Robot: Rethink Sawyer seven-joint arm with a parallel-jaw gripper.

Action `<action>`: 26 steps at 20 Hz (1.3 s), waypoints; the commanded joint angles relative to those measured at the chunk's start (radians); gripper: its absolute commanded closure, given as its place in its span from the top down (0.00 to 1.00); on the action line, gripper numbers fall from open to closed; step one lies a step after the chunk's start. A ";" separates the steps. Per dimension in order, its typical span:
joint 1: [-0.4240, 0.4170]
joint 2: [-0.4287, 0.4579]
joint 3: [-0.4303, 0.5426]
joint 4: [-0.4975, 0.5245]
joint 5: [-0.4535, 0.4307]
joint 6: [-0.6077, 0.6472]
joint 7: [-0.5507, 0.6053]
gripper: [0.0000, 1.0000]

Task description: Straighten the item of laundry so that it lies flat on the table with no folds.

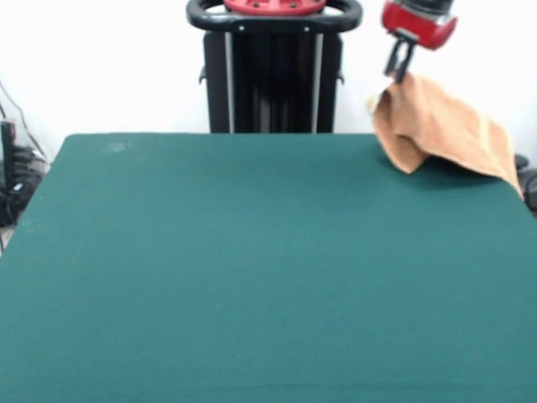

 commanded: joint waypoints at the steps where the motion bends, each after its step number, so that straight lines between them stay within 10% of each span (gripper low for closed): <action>1: -0.183 0.060 0.050 -0.124 -0.152 -0.131 -0.069 0.00; 12: -0.363 0.249 0.147 -0.301 -0.309 -0.275 -0.031 0.00; 26: -0.508 0.133 0.193 -0.373 -0.504 -0.069 -0.132 0.00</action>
